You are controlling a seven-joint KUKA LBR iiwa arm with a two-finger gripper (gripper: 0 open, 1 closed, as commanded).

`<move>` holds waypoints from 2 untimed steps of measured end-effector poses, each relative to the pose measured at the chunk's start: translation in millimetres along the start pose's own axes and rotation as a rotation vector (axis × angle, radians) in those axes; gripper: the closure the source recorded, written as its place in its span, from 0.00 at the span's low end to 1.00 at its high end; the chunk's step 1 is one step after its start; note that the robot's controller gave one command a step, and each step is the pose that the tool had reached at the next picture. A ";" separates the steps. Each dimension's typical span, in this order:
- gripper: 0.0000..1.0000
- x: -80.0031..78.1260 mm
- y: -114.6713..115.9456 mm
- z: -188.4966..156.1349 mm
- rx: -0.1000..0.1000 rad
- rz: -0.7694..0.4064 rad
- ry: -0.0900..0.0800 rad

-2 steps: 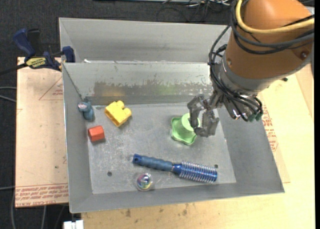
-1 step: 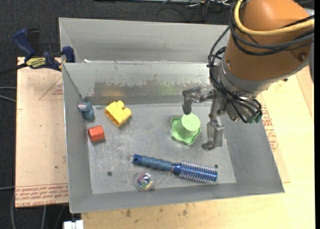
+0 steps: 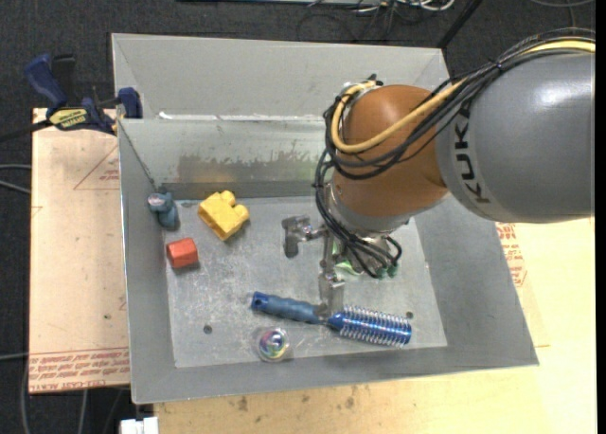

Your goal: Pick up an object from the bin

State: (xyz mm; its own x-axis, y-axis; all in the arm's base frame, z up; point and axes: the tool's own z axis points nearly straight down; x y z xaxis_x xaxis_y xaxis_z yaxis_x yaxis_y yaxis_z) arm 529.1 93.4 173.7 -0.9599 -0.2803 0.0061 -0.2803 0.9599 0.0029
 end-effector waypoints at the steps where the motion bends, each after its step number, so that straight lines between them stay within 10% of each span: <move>1: 0.00 32.2 10.0 107.1 0.002 -0.079 -0.008; 2: 1.00 31.5 10.0 103.8 0.001 -0.078 -0.008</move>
Offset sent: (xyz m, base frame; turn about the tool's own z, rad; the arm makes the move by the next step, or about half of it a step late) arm -0.0342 0.0000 -0.1037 -0.0803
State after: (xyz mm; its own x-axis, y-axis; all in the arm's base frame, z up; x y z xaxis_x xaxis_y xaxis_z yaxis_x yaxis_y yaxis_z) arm 495.4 94.2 70.1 -0.9353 -0.3539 -0.0020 -0.3539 0.9353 0.0019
